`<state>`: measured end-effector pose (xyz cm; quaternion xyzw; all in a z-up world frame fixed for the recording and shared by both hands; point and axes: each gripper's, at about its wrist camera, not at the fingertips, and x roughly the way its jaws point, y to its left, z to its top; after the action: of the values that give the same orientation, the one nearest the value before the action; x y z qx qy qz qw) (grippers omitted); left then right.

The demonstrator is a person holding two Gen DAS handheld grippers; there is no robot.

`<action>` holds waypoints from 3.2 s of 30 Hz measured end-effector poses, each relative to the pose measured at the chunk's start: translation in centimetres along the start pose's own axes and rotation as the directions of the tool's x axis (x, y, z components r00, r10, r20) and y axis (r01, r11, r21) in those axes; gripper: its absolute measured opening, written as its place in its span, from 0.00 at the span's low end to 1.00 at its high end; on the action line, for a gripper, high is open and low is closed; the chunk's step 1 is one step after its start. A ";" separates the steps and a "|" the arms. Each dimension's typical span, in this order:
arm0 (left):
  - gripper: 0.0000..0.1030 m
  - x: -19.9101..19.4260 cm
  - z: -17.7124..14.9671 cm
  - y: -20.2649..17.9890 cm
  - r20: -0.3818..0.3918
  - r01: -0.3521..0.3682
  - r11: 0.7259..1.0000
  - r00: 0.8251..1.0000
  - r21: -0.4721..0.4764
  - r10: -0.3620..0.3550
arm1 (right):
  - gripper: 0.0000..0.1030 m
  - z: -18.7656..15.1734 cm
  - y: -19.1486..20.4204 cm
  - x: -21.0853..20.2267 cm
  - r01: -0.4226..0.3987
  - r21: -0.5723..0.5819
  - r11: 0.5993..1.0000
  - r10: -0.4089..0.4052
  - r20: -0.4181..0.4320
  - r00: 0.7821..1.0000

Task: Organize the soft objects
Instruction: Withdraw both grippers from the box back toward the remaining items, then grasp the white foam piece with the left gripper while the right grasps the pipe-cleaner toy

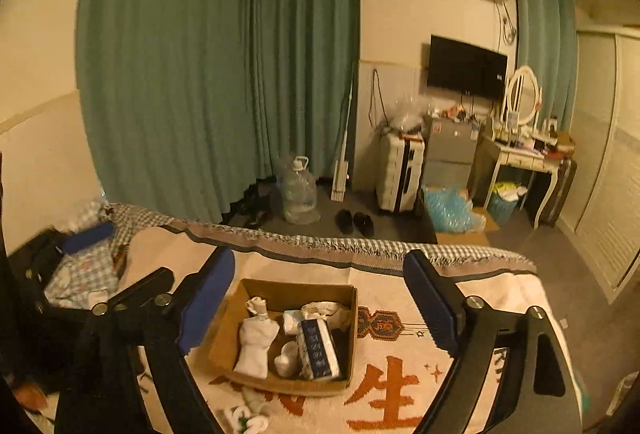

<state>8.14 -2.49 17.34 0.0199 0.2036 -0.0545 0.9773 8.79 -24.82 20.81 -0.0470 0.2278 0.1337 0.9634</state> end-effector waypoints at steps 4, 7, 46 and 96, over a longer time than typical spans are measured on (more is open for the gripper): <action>0.92 -4.4 -0.2 1.2 0.018 0.004 1.000 1.000 -0.008 -0.004 | 0.94 -0.7 1.8 -4.6 -0.011 -0.016 1.000 0.012 0.019 1.000; 0.92 -6.1 -1.1 2.0 0.018 -0.001 1.000 1.000 -0.011 0.001 | 0.99 -2.2 3.1 -6.9 -0.025 -0.021 0.999 0.026 0.018 0.999; 0.90 12.6 -27.7 5.1 -0.481 -0.119 0.990 0.874 -0.072 0.070 | 0.45 -31.2 8.8 17.6 -0.182 0.021 0.983 0.161 -0.566 0.808; 0.34 12.0 -23.8 -1.8 -0.439 0.101 0.992 0.890 -0.076 -0.124 | 0.44 -24.9 -3.5 10.5 -0.026 0.129 0.991 0.070 -0.349 0.935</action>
<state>9.45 -4.02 -9.32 -0.0048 0.4229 -0.1000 0.9006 8.18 -29.50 -6.08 -0.0055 0.4056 0.1322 0.9044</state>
